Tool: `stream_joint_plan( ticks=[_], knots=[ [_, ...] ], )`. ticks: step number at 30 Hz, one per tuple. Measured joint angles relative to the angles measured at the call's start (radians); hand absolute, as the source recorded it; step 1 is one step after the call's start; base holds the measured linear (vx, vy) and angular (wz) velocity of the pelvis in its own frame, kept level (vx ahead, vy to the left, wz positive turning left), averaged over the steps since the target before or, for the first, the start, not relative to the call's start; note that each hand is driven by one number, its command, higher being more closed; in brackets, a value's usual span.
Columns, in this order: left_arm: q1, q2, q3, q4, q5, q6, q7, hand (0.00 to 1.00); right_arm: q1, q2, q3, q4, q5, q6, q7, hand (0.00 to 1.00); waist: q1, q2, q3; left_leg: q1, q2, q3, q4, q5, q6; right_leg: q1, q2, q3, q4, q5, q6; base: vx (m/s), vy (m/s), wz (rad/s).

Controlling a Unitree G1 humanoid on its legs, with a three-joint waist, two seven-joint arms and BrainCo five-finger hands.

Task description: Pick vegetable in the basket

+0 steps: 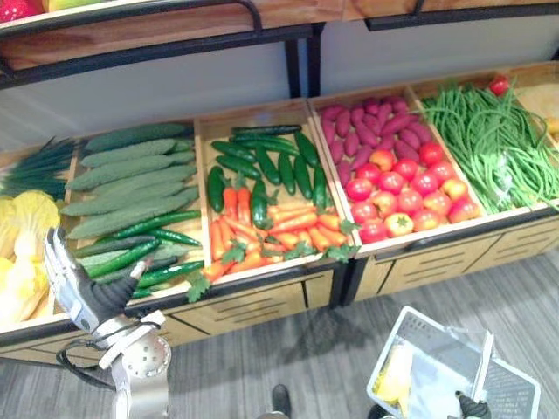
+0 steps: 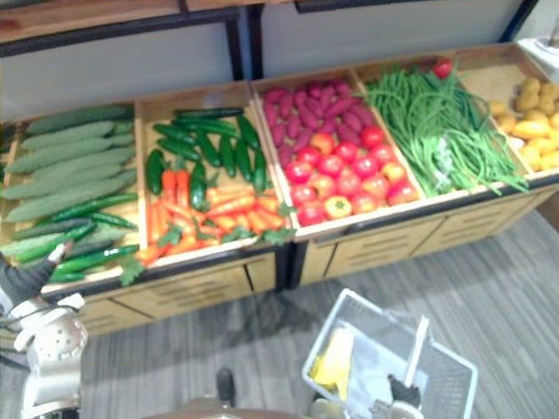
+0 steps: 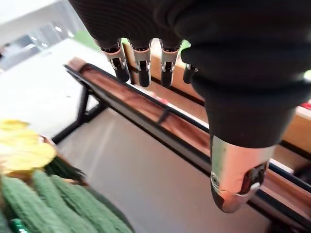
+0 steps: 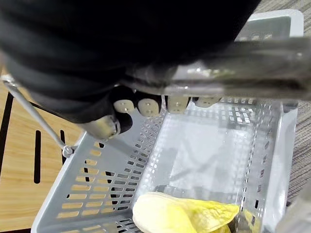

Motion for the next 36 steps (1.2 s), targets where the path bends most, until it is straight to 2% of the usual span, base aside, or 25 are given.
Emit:
stream_joint_plan(
  ticks=[2,3,4,5,8,14,16,18,21,31,36],
  knots=[
    [0.016,0.07,-0.06,-0.001,0.001,-0.024,-0.02,0.0,0.0,-0.007,0.007,-0.019,-0.001,0.0,0.001,1.0,-0.01,0.006,-0.003,0.0,0.003,0.016,0.0,-0.002,-0.002,-0.013,0.002,0.015,0.0,0.0,0.003,-0.01,0.004,-0.19],
    [0.018,0.114,-0.098,-0.001,0.003,-0.033,-0.051,0.0,0.0,-0.014,0.015,-0.021,-0.001,-0.001,0.002,1.0,-0.012,0.009,-0.002,0.0,0.004,0.023,0.0,-0.003,-0.003,-0.015,0.005,0.025,-0.001,0.002,0.004,0.03,-0.005,-0.25],
    [0.017,0.198,-0.16,0.0,0.005,-0.063,-0.126,0.0,0.002,-0.025,0.023,-0.021,-0.001,0.0,0.007,1.0,-0.016,0.009,-0.002,-0.001,0.006,0.031,0.0,-0.004,-0.003,-0.025,0.006,0.035,0.0,0.005,0.007,0.04,-0.002,-0.27],
    [0.016,0.25,-0.194,0.003,0.013,-0.084,-0.161,0.0,0.002,-0.031,0.024,-0.021,-0.001,0.0,0.009,1.0,-0.021,0.01,-0.002,0.0,0.006,0.043,0.0,-0.003,-0.001,-0.028,0.007,0.043,0.0,0.008,0.012,0.05,0.0,-0.23],
    [-0.042,0.369,-0.276,0.077,0.014,-0.142,-0.274,0.0,0.006,-0.051,0.023,-0.021,-0.001,0.0,0.018,1.0,-0.04,0.014,-0.003,0.009,0.005,0.057,0.002,-0.004,-0.001,-0.03,0.009,0.067,0.0,0.011,0.014,0.1,-0.006,-0.21],
    [-0.184,0.518,-0.391,0.257,-0.087,-0.139,-0.455,0.0,0.013,-0.072,0.019,-0.026,-0.002,0.005,0.031,1.0,-0.062,0.018,0.001,0.031,0.003,0.101,0.006,-0.006,-0.003,-0.03,0.015,0.099,-0.001,0.012,0.015,0.08,-0.007,-0.18],
    [-0.219,0.524,-0.419,0.288,-0.099,-0.137,-0.501,0.0,0.015,-0.072,0.019,-0.038,-0.003,0.007,0.046,1.0,-0.063,0.019,0.002,0.036,0.003,0.113,0.006,-0.006,-0.003,-0.031,0.017,0.113,-0.001,0.011,0.015,0.04,-0.013,-0.17],
    [-0.261,0.525,-0.455,0.327,-0.099,-0.138,-0.519,0.0,0.015,-0.072,0.021,-0.055,-0.006,0.008,0.05,1.0,-0.063,0.022,0.011,0.038,0.003,0.126,0.006,-0.006,-0.003,-0.033,0.018,0.119,0.0,0.012,0.014,0.01,0.0,-0.1],
    [-0.308,0.525,-0.493,0.384,-0.099,-0.111,-0.523,0.0,0.015,-0.071,0.023,-0.062,-0.041,0.008,0.052,1.0,-0.063,0.021,0.015,0.036,0.009,0.141,0.002,-0.009,-0.007,-0.048,0.024,0.133,0.008,0.012,0.014,-0.01,-0.004,-0.14],
    [-0.425,0.502,-0.514,0.5,-0.081,-0.022,-0.534,0.0,0.018,-0.047,0.033,-0.135,-0.041,0.031,0.052,1.0,-0.056,0.008,0.056,0.01,0.025,0.171,0.001,-0.016,-0.016,-0.104,0.027,0.152,0.035,0.012,0.01,0.0,0.0,-0.08],
    [-0.504,0.441,-0.513,0.532,-0.048,0.028,-0.528,0.0,0.013,-0.043,0.032,-0.136,-0.041,0.033,0.051,1.0,-0.036,-0.004,0.068,-0.023,0.024,0.18,0.007,-0.013,-0.014,-0.147,0.027,0.174,0.054,0.014,0.009,0.06,0.001,-0.05]
  ],
)
